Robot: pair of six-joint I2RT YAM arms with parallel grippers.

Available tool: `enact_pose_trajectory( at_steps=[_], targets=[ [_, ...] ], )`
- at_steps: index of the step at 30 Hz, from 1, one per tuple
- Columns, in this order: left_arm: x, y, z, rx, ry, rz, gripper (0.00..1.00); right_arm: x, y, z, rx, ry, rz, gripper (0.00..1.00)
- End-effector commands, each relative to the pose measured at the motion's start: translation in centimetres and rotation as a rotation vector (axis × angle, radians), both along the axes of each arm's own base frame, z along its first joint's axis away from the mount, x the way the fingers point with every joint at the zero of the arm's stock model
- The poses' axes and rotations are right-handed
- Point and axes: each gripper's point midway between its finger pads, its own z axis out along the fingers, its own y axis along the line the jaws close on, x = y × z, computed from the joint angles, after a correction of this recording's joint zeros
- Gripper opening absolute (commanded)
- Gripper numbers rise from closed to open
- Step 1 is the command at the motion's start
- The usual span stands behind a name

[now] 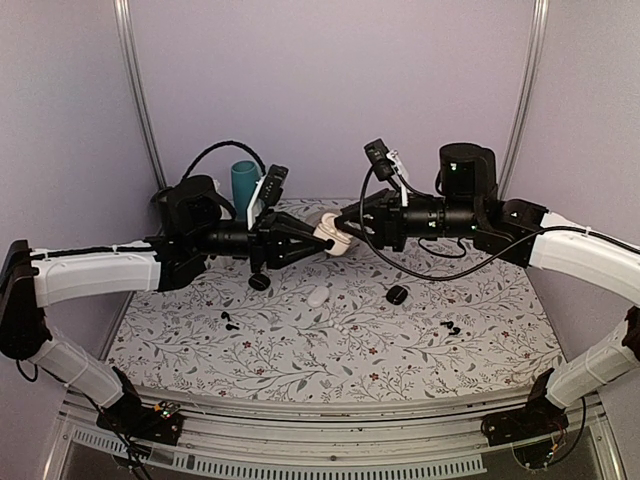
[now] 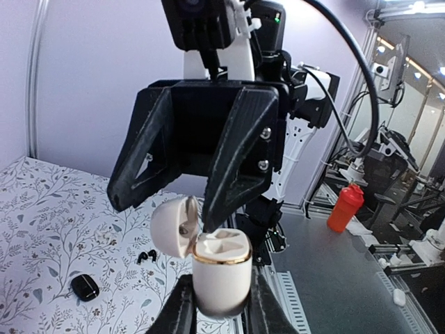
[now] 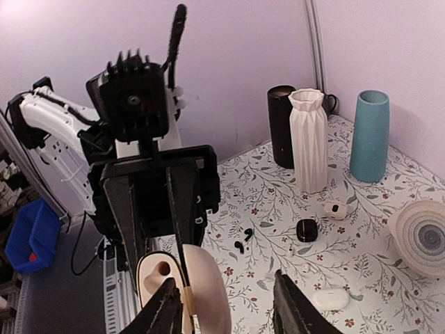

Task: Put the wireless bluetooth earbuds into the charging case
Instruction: Pass from the right arm to the left, then pick up the right earbud from the center of the board.

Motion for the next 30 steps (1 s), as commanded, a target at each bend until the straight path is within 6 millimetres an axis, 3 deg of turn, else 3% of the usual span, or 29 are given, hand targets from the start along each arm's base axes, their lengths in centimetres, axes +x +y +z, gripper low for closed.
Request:
enact_pose_trajectory(
  at_steps=[1, 5, 8, 12, 14, 18, 21, 23, 26, 30],
  targets=[
    [0.3, 0.3, 1.2, -0.028, -0.091, 0.099, 0.00, 1.1, 0.2, 0.9, 0.030, 0.032, -0.067, 0.54],
    [2.5, 0.9, 0.3, -0.018, -0.114, 0.246, 0.00, 2.0, -0.5, 1.3, 0.069, 0.046, -0.137, 0.76],
    [2.6, 1.1, -0.7, -0.024, -0.150, 0.264, 0.00, 3.4, -1.7, 2.0, 0.080, 0.044, -0.240, 0.87],
    [2.0, 1.4, -0.8, -0.087, -0.140, 0.240, 0.00, 6.4, -4.9, 2.9, 0.150, 0.103, -0.425, 0.98],
    [2.7, 1.7, -0.9, -0.096, -0.107, 0.290, 0.00, 7.3, -6.3, 2.6, 0.169, 0.136, -0.500, 0.99],
    [2.6, 2.2, -2.3, -0.067, -0.106, 0.326, 0.00, 6.9, -8.2, -0.4, 0.152, 0.179, -0.555, 0.99],
    [2.0, 3.6, -3.3, -0.073, -0.152, 0.383, 0.00, 6.5, -10.3, -4.3, 0.078, 0.250, -0.635, 0.99],
    [2.2, 4.4, -3.5, -0.078, -0.107, 0.419, 0.00, 6.3, -12.1, -7.1, 0.033, 0.344, -0.721, 0.99],
    [0.2, 4.4, -3.9, -0.079, -0.166, 0.330, 0.00, 6.2, -15.3, -11.7, -0.042, 0.475, -0.856, 0.99],
    [0.3, 4.2, -3.8, -0.105, -0.122, 0.321, 0.00, 6.8, -19.9, -16.1, -0.082, 0.587, -1.035, 0.99]
  ],
)
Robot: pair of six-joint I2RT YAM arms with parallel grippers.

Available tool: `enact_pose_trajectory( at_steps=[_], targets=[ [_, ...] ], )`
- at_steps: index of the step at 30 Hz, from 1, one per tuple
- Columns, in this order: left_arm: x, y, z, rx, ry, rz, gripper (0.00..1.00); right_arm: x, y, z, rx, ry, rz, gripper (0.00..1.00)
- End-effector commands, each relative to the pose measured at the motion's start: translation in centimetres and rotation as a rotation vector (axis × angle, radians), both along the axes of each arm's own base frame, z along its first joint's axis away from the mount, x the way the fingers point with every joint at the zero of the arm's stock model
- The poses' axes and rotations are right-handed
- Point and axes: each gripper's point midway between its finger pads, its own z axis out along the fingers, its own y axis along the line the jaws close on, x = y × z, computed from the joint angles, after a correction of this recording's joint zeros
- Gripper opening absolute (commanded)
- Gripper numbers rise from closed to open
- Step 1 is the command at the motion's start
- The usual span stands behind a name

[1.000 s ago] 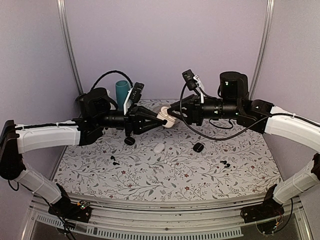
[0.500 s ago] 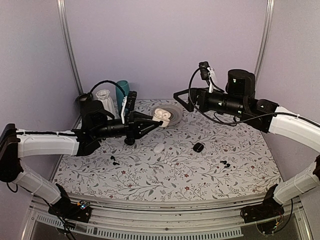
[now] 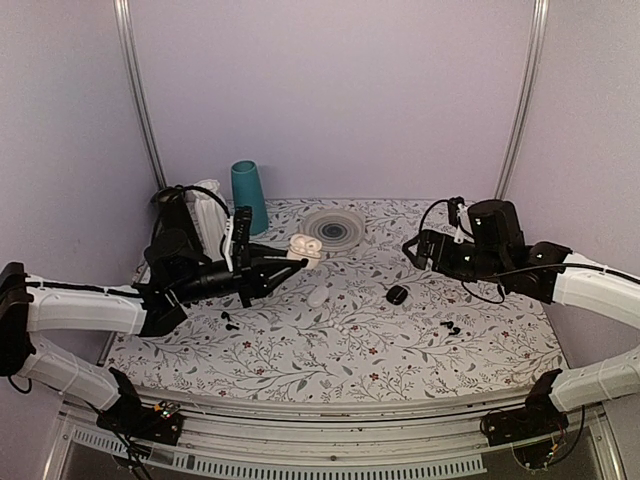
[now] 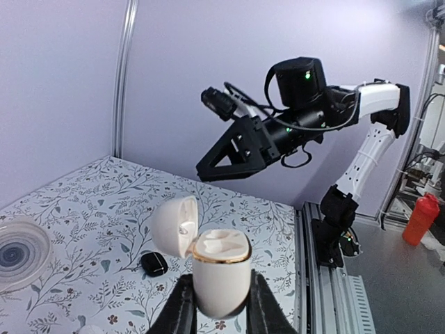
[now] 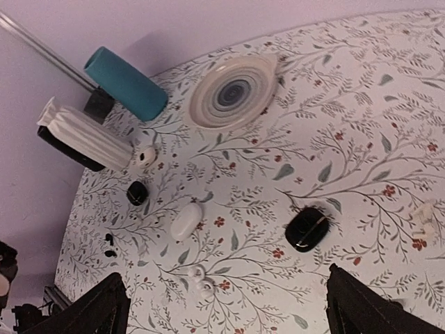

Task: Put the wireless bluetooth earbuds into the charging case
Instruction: Pick up the right earbud from the center of the board.

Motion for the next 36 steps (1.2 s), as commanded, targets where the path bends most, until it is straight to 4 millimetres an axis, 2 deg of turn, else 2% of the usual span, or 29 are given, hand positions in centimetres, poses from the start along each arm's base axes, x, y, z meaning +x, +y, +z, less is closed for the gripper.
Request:
enact_pose_trajectory(
  at_steps=[1, 4, 7, 11, 16, 21, 27, 36],
  targets=[
    [-1.2, -0.4, 2.0, -0.072, -0.028, -0.054, 0.00, 0.5, -6.2, -5.1, -0.042, 0.168, -0.270, 0.99],
    [-0.9, -0.6, 2.6, -0.081, -0.019, -0.052, 0.00, 0.9, -9.7, -8.6, -0.058, 0.250, -0.386, 1.00],
    [-0.6, -0.4, 3.5, -0.069, -0.035, -0.030, 0.00, 1.1, -12.8, -11.0, -0.075, 0.298, -0.479, 0.93],
    [-0.1, -0.2, 4.5, -0.032, -0.069, 0.013, 0.00, 1.8, -14.9, -13.0, -0.079, 0.336, -0.522, 0.86],
    [0.1, 0.1, 5.9, -0.037, -0.091, 0.038, 0.00, 3.5, -15.8, -14.8, -0.117, 0.371, -0.525, 0.68],
    [0.4, -0.1, 6.5, -0.009, -0.104, 0.041, 0.00, 5.4, -15.4, -16.4, -0.172, 0.391, -0.467, 0.54],
    [0.6, 0.2, 6.8, 0.001, -0.111, 0.057, 0.00, 6.9, -14.8, -17.6, -0.225, 0.400, -0.397, 0.47],
    [0.8, 0.2, 6.8, 0.009, -0.111, 0.065, 0.00, 7.5, -14.8, -18.9, -0.287, 0.425, -0.363, 0.39]
  ],
)
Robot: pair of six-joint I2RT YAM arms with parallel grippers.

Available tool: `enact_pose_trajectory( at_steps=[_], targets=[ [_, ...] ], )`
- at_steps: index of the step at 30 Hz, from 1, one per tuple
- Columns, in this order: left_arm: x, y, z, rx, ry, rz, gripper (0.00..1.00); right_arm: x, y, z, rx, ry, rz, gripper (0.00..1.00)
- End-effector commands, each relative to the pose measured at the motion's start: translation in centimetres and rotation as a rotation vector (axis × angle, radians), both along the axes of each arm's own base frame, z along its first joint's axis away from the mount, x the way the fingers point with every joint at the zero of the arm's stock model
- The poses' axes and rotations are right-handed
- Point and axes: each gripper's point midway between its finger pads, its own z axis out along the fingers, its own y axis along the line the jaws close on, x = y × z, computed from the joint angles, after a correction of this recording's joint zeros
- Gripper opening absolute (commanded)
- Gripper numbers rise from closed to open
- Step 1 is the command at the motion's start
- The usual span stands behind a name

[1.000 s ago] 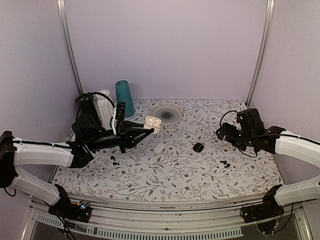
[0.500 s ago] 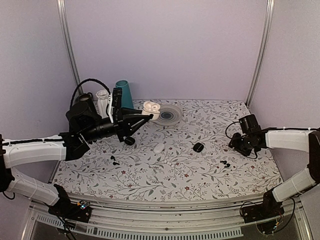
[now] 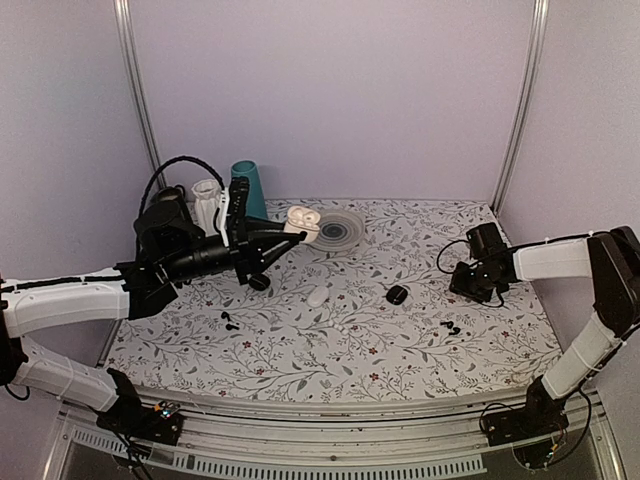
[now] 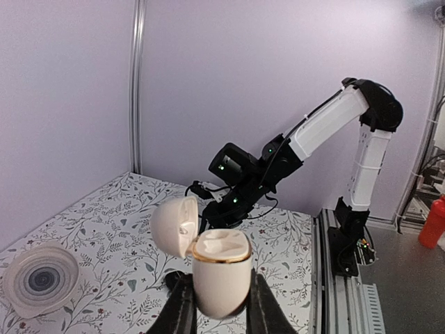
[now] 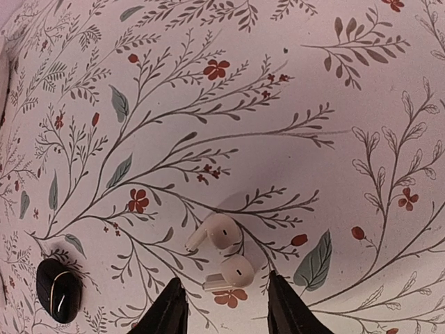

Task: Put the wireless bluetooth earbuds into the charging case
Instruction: Pick up the right earbud from the center of the board.

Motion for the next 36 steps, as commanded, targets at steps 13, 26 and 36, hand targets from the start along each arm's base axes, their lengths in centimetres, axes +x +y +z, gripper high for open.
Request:
enact_pose_trajectory(
  at_steps=[13, 26, 36],
  targets=[
    [0.1, -0.2, 1.7, -0.009, -0.029, -0.001, 0.00, 1.2, -0.4, -0.5, -0.094, 0.019, 0.081, 0.30],
    [0.2, -0.3, 1.8, -0.008, -0.028, 0.001, 0.00, 1.1, -0.4, -2.1, -0.103, 0.055, 0.084, 0.27],
    [0.3, -0.3, 1.8, -0.010, -0.021, 0.000, 0.00, 1.2, -0.4, -2.3, -0.104, 0.059, 0.085, 0.22]
  ],
)
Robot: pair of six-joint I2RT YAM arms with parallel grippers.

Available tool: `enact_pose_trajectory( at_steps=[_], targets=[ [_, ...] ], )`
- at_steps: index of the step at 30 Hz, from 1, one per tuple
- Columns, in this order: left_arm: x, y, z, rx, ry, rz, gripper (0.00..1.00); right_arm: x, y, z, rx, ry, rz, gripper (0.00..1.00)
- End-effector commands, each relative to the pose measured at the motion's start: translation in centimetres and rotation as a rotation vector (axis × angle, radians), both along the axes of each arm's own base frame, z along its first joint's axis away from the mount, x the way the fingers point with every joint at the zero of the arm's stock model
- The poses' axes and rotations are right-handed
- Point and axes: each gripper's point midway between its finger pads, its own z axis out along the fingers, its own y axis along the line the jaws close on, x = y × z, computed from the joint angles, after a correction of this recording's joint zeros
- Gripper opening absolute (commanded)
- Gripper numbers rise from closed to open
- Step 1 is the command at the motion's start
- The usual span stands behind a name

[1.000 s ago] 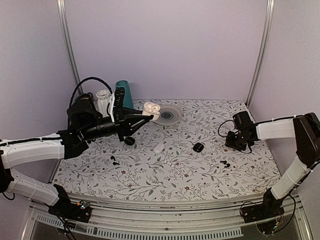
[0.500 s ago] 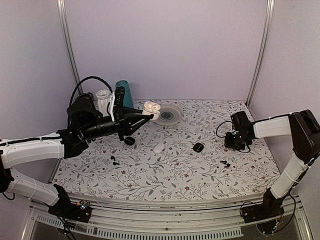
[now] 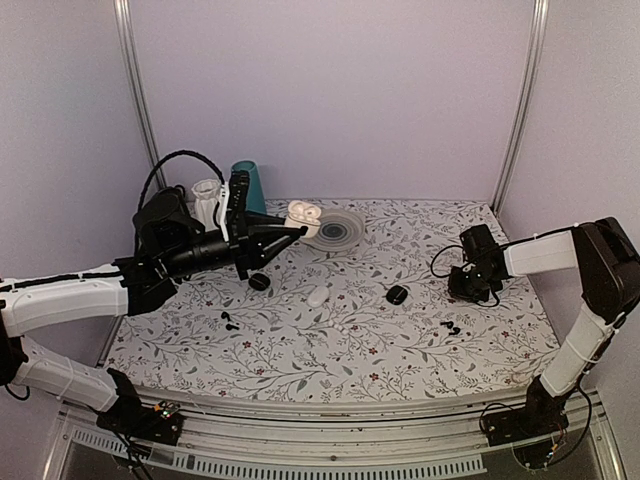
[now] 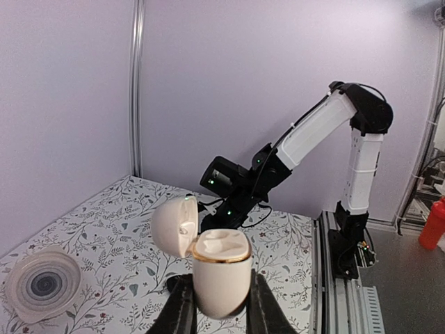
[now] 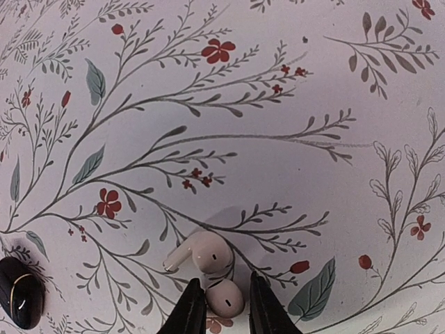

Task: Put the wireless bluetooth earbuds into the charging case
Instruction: Pick up the right earbud from the center of the board.

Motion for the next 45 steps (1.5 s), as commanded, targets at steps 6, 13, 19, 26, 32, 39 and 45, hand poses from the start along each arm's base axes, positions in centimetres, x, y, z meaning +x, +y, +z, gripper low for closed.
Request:
enact_pose_trajectory(
  at_steps=[6, 13, 19, 26, 32, 39, 45],
  targets=[
    [0.0, -0.4, 1.1, -0.013, -0.016, -0.013, 0.00, 0.5, -0.5, -0.4, -0.026, 0.006, -0.007, 0.20],
    [-0.1, -0.3, 1.0, -0.013, -0.013, -0.016, 0.00, 0.3, 0.0, -0.5, -0.032, 0.009, 0.014, 0.20],
    [-0.2, -0.2, 1.0, -0.019, -0.014, -0.017, 0.00, 0.2, 0.5, -0.4, -0.053, 0.011, 0.027, 0.20],
    [-0.3, -0.1, 0.8, -0.013, -0.017, -0.014, 0.00, 0.2, 0.5, -0.7, -0.062, 0.022, 0.027, 0.20],
    [-0.2, -0.1, 0.3, -0.004, -0.018, -0.013, 0.00, 0.3, 0.9, -0.5, -0.070, 0.020, 0.034, 0.15],
    [0.2, -0.3, -0.5, -0.002, -0.005, -0.004, 0.00, -0.1, 1.6, 0.3, -0.096, 0.006, 0.056, 0.11],
    [0.6, -0.7, -1.3, 0.004, 0.012, -0.006, 0.00, -0.7, 2.5, 1.0, -0.096, -0.001, 0.083, 0.11]
  ],
)
